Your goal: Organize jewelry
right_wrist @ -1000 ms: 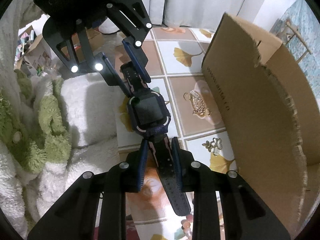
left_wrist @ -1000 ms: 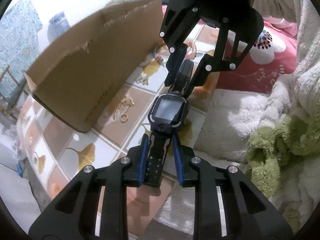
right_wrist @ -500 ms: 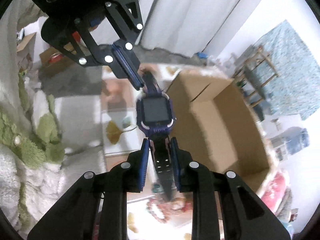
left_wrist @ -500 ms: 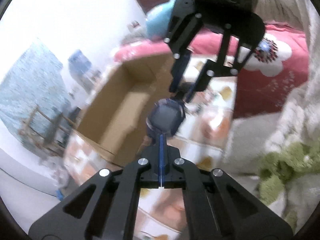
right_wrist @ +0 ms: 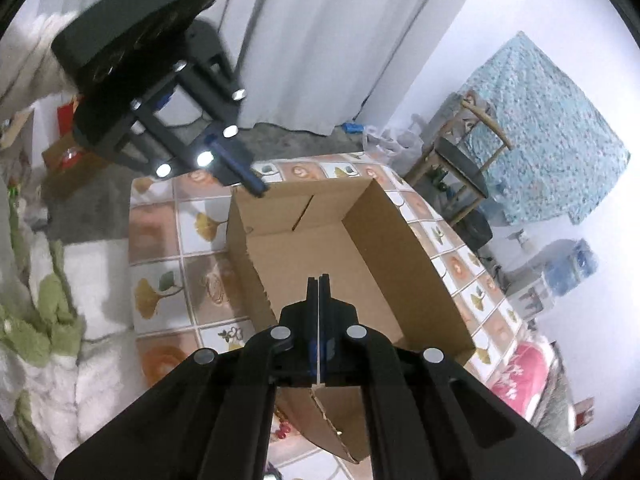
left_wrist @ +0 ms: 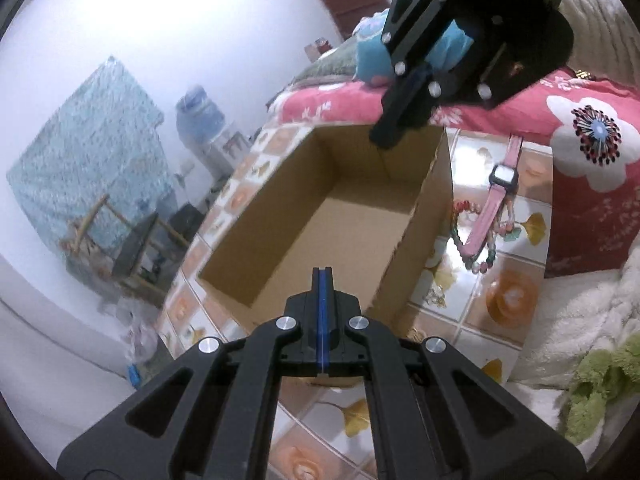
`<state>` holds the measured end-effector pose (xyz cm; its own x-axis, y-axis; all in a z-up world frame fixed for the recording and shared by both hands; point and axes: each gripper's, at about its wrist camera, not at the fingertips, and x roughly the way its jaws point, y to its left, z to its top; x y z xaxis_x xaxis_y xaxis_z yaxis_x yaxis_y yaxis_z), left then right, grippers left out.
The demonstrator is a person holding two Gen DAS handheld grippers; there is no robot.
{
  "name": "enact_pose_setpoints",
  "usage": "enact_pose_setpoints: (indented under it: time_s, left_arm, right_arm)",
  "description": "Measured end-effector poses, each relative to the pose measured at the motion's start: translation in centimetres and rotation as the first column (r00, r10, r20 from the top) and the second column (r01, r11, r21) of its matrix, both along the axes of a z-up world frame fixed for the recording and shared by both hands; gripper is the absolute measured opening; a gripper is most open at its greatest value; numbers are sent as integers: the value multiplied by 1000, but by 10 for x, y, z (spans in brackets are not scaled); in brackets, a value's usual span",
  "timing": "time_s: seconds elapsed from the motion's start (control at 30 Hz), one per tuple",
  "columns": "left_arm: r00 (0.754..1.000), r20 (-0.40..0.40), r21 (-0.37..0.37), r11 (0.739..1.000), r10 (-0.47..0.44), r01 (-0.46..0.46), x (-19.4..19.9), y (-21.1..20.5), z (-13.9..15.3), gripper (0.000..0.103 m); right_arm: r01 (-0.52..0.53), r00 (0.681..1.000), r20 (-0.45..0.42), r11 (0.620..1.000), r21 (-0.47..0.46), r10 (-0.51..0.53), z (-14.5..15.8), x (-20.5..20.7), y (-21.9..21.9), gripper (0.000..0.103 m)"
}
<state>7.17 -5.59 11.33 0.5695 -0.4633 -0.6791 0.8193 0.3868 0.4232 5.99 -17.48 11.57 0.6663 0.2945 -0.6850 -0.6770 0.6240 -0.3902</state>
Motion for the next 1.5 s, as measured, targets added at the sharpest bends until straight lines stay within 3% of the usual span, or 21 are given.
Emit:
enact_pose_setpoints:
  time_s: [0.17,0.23,0.33,0.4,0.43,0.53,0.6,0.73,0.83,0.93,1.0,1.27,1.5]
  left_arm:
    - [995,-87,-51,997,56,-60,-3,16,-15,0]
    - [992,-109,-71,995,65,-73,-6,17,-22,5]
    - [989,-134,-119,990,60,-76,-23,19,-26,24]
    - [987,-154,-155,985,53,-77,-34,18,-30,37]
    - [987,-156,-170,982,49,-76,-42,16,-33,45]
    - [986,-159,-195,977,54,-85,-60,6,-48,55]
    - [977,-203,-209,972,63,-106,-70,-7,-65,55]
    - [980,-185,-196,974,80,-116,-86,-42,-93,55]
    - [985,-164,-193,978,52,-83,-91,-67,-104,51]
    - [989,-147,-151,987,27,-50,-86,-90,-115,34]
    - [990,-137,-125,992,10,-27,-81,-101,-118,30]
    - [979,-162,-45,992,-126,120,-74,-145,-129,30]
    - [956,-146,50,964,-253,262,-80,-176,-142,30]
  right_arm:
    - [92,996,-29,991,101,-90,3,0,-26,0]
    - [165,986,-55,971,175,-158,9,-6,-45,0]
    - [268,964,-76,930,254,-257,10,-27,-66,18]
    - [342,940,-80,895,287,-333,3,-47,-76,53]
    - [381,924,-89,874,302,-372,-2,-58,-80,55]
    - [529,848,-158,786,320,-506,-27,-85,-97,57]
    - [621,783,-215,713,326,-584,-49,-101,-109,57]
    - [763,645,-374,541,353,-666,-99,-123,-128,57]
    - [817,574,-450,441,371,-684,-122,-130,-138,57]
    - [830,553,-450,416,370,-702,-134,-131,-136,57]
    - [830,552,-453,407,382,-701,-141,-127,-136,54]
    - [850,519,-495,361,383,-698,-160,-116,-155,49]
    - [853,515,-522,347,389,-680,-173,-117,-165,49]
